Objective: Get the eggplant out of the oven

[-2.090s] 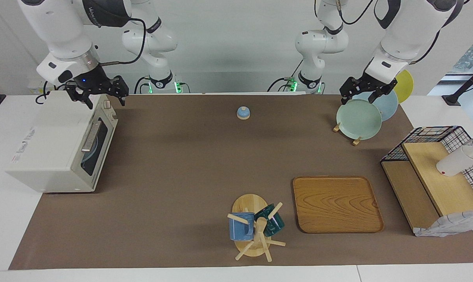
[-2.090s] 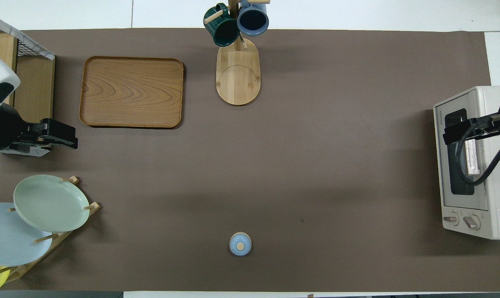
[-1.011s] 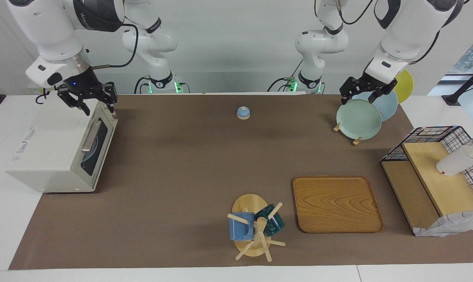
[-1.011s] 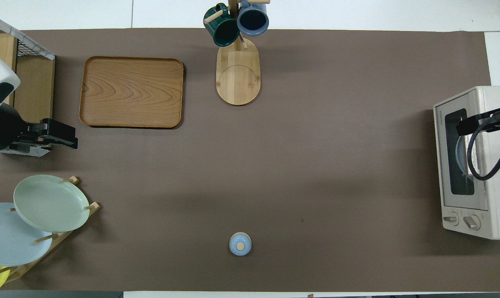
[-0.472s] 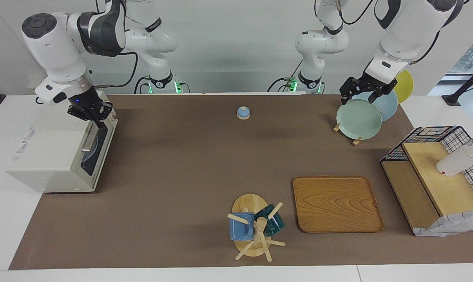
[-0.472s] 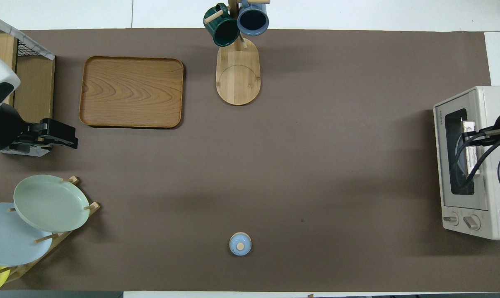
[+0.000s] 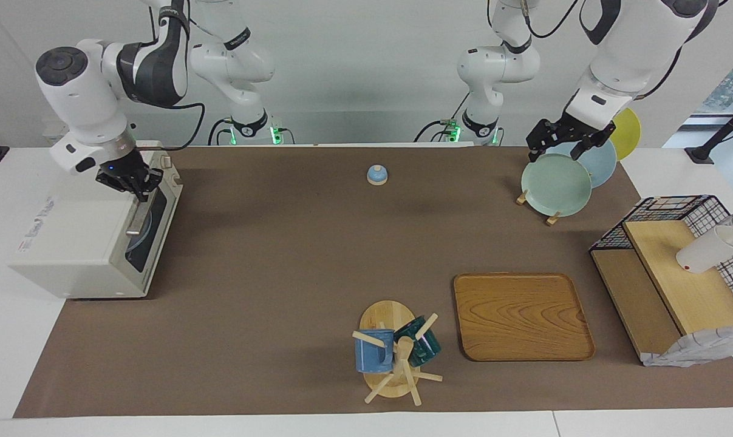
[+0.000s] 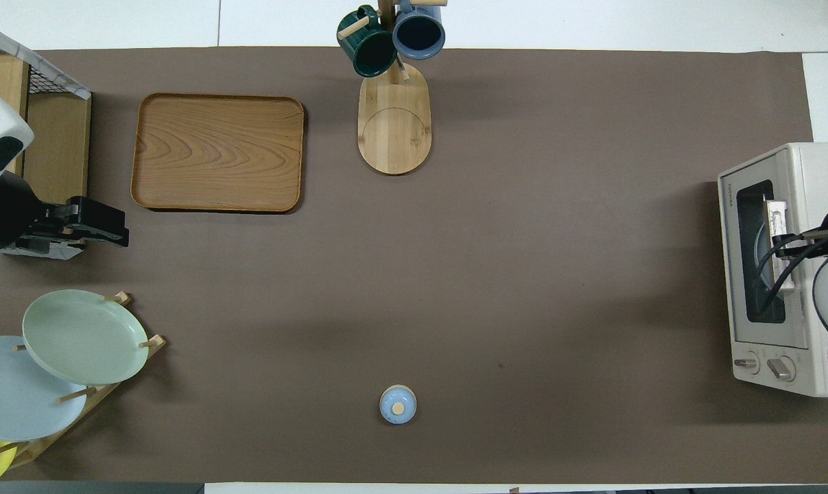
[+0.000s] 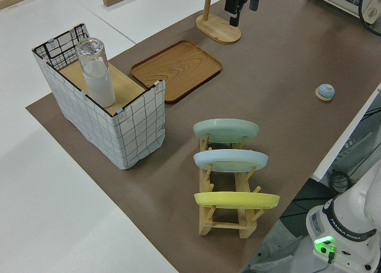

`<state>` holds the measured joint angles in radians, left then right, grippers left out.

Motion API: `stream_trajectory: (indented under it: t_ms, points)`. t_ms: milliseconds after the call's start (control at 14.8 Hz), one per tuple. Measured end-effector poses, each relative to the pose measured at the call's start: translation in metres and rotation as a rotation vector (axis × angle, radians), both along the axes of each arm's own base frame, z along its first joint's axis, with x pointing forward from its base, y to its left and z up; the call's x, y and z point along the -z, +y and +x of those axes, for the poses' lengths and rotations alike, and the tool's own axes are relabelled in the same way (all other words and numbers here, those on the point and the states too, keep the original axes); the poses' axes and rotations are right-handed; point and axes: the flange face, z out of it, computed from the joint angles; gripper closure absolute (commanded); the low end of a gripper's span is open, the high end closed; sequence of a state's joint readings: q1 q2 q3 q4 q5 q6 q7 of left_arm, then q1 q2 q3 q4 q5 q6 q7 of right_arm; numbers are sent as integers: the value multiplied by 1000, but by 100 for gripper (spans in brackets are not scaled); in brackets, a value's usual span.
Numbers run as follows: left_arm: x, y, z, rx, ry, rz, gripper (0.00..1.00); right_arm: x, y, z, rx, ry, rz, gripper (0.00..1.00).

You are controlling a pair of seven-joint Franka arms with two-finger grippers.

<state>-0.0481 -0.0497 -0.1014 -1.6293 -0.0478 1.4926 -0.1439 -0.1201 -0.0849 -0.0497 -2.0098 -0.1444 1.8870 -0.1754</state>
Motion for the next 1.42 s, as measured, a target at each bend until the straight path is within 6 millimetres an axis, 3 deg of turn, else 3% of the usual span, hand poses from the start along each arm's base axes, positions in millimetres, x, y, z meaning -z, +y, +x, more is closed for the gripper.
stream_trajectory:
  t_ms: [404, 809, 944, 1079, 1213, 1416]
  points:
    - [0, 0, 0, 0, 0, 0, 0, 18, -8, -4, 6, 6, -8, 100]
    - [0, -2, 0, 3, 1, 0, 0, 18, -5, -4, 1, 4, -9, 100]
    - [0, -1, 0, 2, 1, 0, 0, 22, 10, -2, -9, 8, -9, 100]
    - [0, -1, 0, 2, 1, 0, 0, 33, 45, 0, -4, 0, -12, 100]
    - [0, -1, 0, 2, 1, 0, 0, 56, 77, 6, -14, -26, -11, 100]
    - [0, -1, 0, 2, 2, 0, 0, 94, 100, 8, -17, -27, 15, 100]
